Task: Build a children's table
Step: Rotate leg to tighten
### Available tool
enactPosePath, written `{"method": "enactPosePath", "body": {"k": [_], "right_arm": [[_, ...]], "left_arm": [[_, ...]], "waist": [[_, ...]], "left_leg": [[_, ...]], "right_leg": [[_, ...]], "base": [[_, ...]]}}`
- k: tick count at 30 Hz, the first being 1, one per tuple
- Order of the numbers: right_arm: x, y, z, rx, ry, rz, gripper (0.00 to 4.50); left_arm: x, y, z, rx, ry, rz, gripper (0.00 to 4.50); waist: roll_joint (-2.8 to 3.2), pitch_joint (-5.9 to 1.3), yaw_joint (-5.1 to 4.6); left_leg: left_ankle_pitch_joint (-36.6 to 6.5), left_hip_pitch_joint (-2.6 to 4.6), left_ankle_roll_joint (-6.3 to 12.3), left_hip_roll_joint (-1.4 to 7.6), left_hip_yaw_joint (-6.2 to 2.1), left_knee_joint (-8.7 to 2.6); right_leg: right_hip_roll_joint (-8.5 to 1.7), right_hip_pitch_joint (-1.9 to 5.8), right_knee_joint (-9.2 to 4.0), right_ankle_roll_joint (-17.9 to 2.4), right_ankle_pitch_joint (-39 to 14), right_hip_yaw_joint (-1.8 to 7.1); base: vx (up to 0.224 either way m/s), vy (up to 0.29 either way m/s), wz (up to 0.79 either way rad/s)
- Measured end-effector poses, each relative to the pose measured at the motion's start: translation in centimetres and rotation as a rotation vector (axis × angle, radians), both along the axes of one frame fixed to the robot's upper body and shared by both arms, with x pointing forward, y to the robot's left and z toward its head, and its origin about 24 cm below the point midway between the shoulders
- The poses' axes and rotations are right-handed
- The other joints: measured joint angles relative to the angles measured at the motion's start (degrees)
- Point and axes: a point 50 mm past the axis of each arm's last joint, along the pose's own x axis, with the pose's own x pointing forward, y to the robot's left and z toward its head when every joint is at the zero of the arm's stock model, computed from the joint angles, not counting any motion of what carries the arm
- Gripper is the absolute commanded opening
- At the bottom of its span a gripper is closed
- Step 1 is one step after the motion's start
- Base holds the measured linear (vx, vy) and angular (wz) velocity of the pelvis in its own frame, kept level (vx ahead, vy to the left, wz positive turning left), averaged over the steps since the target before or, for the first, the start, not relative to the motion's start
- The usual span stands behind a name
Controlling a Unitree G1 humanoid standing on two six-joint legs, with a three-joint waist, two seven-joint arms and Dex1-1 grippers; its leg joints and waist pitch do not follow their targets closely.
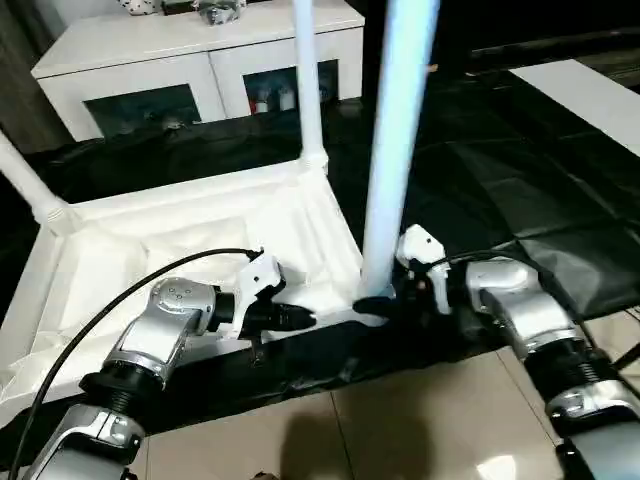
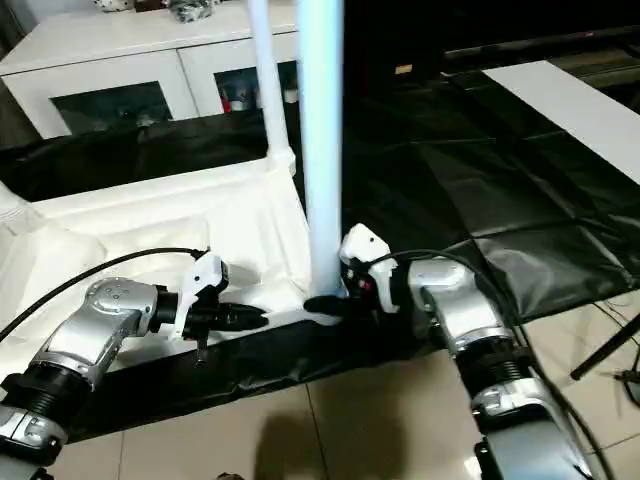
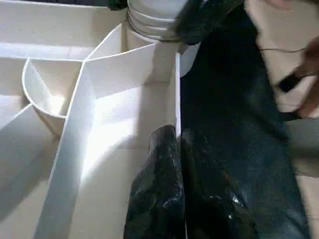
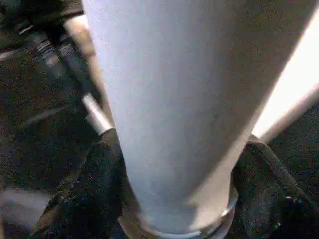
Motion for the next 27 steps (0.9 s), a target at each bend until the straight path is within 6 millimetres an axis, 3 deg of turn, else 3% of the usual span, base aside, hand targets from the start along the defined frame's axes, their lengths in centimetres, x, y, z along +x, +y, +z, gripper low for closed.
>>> {"method": "enactPosePath", "body": {"k": [7,15,16,19,27], "right_arm": [[2.8,2.1,-0.6,0.033,-0.007,-0.496,2.65],[4.7,2.7,-0.2,0.058,0.016,-0.996,2.65],[4.8,2.6,-0.2,0.058,0.012,-1.024,2.65],[4.9,2.5,-0.1,0.071,0.005,-1.034,3.35],[5.0,2.4,0.0,0.148,0.007,-1.086,3.96]], "left_arm": [[2.9,-3.1,-0.1,0.033,-0.086,0.190,0.00],[4.5,-8.3,0.2,0.050,-0.159,0.308,0.00],[4.5,-8.8,0.2,0.050,-0.163,0.310,0.00],[4.6,-9.0,0.2,0.054,-0.188,0.300,0.00],[4.6,-9.0,0.2,0.049,-0.216,0.276,0.00]], "waist": [[-0.11,-0.05,-1.07],[-0.10,-0.08,-0.83],[-0.09,-0.09,-0.83],[-0.09,-0.10,-0.83],[0.28,-0.07,-0.82]], "left_leg": [[0.0,0.16,-0.05,-0.23,-0.01,0.05],[0.0,0.08,-0.04,-0.58,-0.06,0.02],[0.0,0.08,-0.03,-0.58,-0.07,0.00],[0.0,0.05,-0.02,-0.58,-0.15,-0.16],[0.1,0.01,0.12,-0.56,-0.16,-0.23]], "right_leg": [[0.02,0.15,-0.03,0.0,0.0,0.42],[-0.08,0.40,-0.25,0.0,0.0,0.69],[-0.08,0.47,-0.30,0.0,0.0,0.67],[-0.07,0.53,-0.57,0.0,0.0,0.55],[-0.08,0.53,-0.63,0.0,0.0,0.47]], "base": [[0.000,0.000,0.00],[0.000,0.000,0.00],[0.000,0.000,0.00],[0.000,0.000,0.00],[0.000,0.000,0.00]]}}
